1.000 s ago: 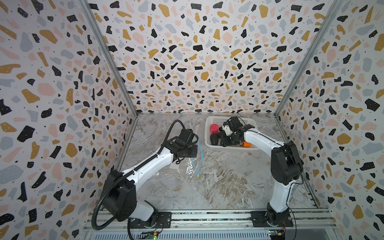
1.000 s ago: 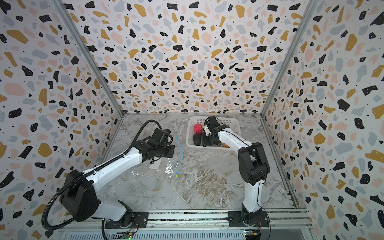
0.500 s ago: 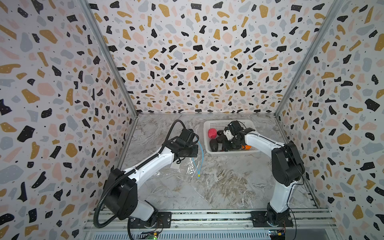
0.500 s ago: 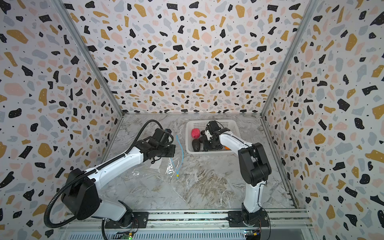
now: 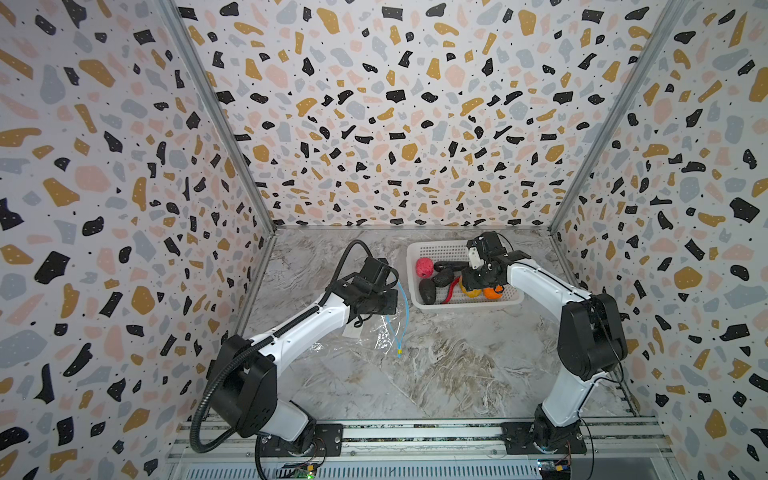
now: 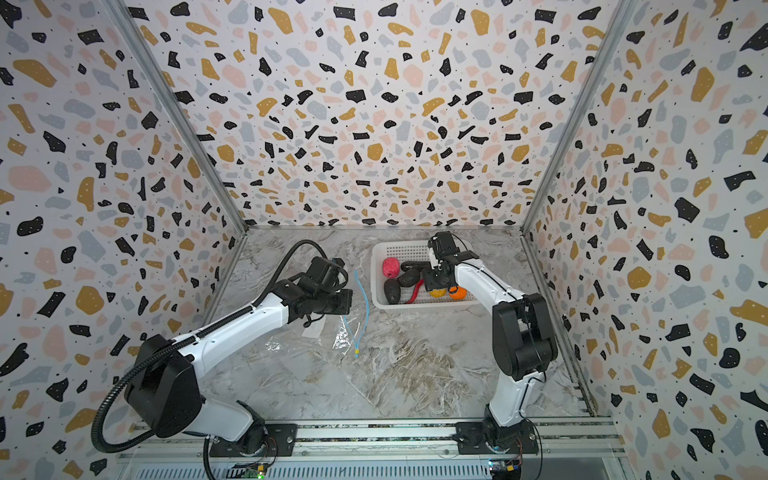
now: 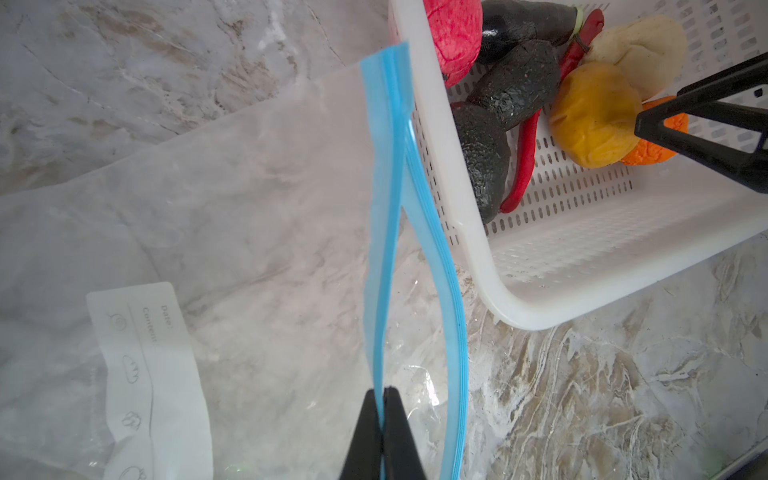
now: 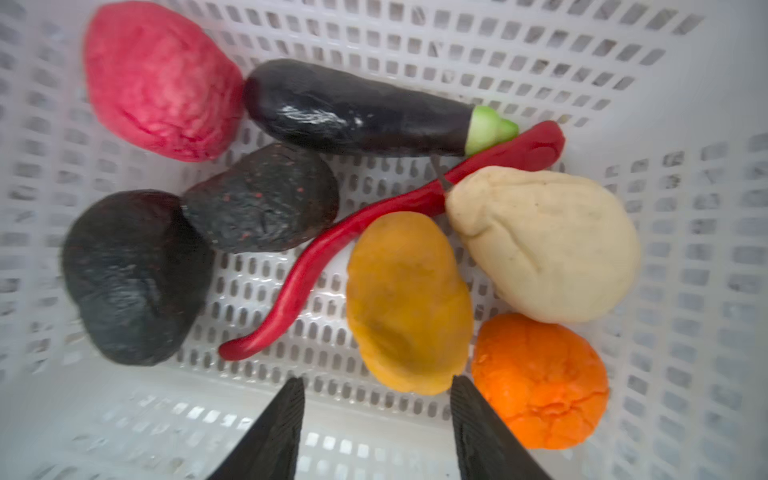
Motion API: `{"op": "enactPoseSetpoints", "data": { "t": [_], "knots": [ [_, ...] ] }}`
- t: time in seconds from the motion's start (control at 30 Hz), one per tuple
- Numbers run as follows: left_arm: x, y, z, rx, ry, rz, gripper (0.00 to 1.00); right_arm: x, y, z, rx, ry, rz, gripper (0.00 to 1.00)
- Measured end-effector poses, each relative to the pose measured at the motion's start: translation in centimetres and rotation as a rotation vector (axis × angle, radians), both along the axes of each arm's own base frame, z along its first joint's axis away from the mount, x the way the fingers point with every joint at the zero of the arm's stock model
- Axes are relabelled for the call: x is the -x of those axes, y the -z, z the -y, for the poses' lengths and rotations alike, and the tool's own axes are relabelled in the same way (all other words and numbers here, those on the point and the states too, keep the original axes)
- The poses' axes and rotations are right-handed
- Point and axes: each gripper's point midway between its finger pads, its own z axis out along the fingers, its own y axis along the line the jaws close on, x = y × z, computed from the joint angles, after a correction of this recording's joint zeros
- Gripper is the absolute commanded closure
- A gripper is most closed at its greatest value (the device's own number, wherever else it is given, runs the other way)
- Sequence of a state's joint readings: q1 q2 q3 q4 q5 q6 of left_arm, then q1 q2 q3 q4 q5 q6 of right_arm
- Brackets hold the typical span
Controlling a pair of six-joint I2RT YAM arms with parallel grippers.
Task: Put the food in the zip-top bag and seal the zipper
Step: 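Reach the right gripper into the white basket and grasp the yellow lump, then carry the yellow lump with the right gripper into the bag mouth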
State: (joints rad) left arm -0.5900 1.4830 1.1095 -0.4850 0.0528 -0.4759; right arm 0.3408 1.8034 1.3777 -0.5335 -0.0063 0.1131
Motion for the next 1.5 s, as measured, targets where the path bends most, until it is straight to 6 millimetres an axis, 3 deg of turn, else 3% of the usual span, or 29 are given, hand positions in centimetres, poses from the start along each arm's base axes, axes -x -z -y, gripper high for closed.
{"op": "enactPoseSetpoints", "data": {
  "t": [0.33, 0.63, 0.93, 1.27, 1.5],
  "knots": [
    [-0.2, 0.7, 0.6, -0.001, 0.012, -0.032, 1.0, -1.4, 3.7, 0.4, 0.053, -0.028, -0.049, 0.32],
    [-0.2, 0.2, 0.9, 0.013, 0.02, -0.031, 1.0, -2.3, 4.2, 0.1, 0.057, -0.032, -0.044, 0.33],
    [-0.2, 0.2, 0.9, 0.015, 0.022, -0.033, 1.0, -2.4, 5.2, 0.0, 0.059, -0.038, -0.064, 0.22],
    [-0.1, 0.2, 0.9, 0.016, 0.023, -0.033, 1.0, -2.5, 5.8, -0.1, 0.04, -0.025, -0.074, 0.36],
    [-0.1, 0.2, 0.9, 0.017, 0.022, -0.034, 1.0, -2.4, 4.1, 0.0, -0.023, 0.003, -0.045, 0.4]
  ]
}}
